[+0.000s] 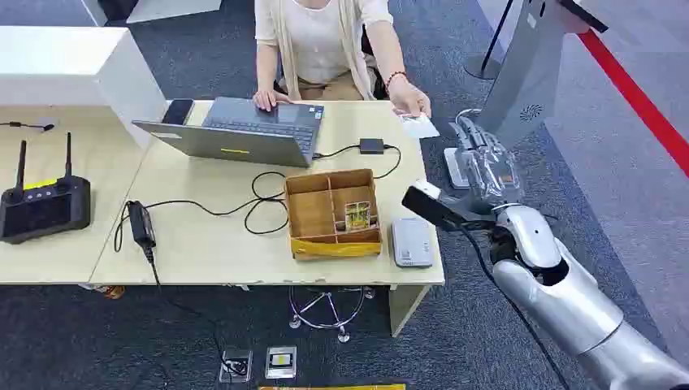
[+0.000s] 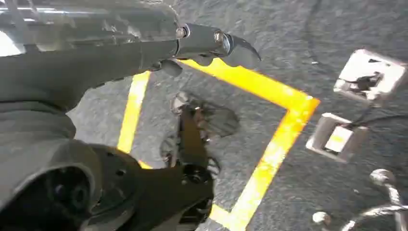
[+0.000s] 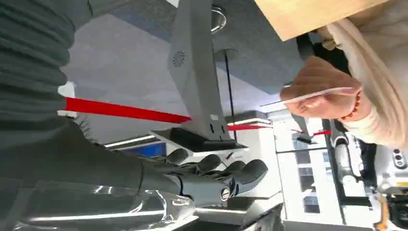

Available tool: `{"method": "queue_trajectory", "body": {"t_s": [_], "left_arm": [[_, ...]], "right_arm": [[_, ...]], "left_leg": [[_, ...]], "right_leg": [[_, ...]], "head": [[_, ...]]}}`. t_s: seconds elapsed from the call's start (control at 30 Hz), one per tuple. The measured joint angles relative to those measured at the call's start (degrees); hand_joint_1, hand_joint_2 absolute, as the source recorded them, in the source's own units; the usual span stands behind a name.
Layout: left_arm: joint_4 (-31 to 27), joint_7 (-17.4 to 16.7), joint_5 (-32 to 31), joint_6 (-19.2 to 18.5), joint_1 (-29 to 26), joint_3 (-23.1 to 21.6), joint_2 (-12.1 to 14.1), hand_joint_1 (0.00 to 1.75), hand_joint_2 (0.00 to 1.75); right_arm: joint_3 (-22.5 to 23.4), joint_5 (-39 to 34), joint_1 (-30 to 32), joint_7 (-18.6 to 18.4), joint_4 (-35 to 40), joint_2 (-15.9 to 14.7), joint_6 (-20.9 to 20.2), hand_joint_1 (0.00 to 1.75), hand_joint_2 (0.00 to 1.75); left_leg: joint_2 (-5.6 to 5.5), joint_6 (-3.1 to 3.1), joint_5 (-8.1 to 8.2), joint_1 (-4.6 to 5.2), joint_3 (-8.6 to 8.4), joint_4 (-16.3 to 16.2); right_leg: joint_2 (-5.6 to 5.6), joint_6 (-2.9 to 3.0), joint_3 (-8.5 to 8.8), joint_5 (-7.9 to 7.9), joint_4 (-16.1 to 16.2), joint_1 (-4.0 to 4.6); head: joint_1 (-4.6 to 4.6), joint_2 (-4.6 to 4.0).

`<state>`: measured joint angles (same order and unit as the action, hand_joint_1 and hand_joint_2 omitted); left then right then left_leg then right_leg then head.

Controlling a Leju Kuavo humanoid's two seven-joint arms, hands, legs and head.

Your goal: Pass the card to the sensor for recognition and then transmit it.

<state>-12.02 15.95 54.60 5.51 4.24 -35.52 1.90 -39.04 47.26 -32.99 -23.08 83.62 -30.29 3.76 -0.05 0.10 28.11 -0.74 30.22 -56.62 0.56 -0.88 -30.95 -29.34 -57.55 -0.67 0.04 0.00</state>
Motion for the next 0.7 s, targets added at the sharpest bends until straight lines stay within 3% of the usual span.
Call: {"method": "queue_trajectory", "body": {"t_s": [0.7], "left_arm": [[0.0,-2.7,0.6,-1.7,-0.1,-0.1,-0.2,0.0,0.0]], "right_arm": [[-2.4,3.3,-4.3,2.9,-9.2,7.5,2.1,0.0,1.75]], "left_leg": [[-0.02,0.0,0.0,0.0,0.0,0.0]], "right_leg": [[0.02,0.0,-0.02,0.0,0.0,0.0]], "head": [[0.02,0.0]]}}
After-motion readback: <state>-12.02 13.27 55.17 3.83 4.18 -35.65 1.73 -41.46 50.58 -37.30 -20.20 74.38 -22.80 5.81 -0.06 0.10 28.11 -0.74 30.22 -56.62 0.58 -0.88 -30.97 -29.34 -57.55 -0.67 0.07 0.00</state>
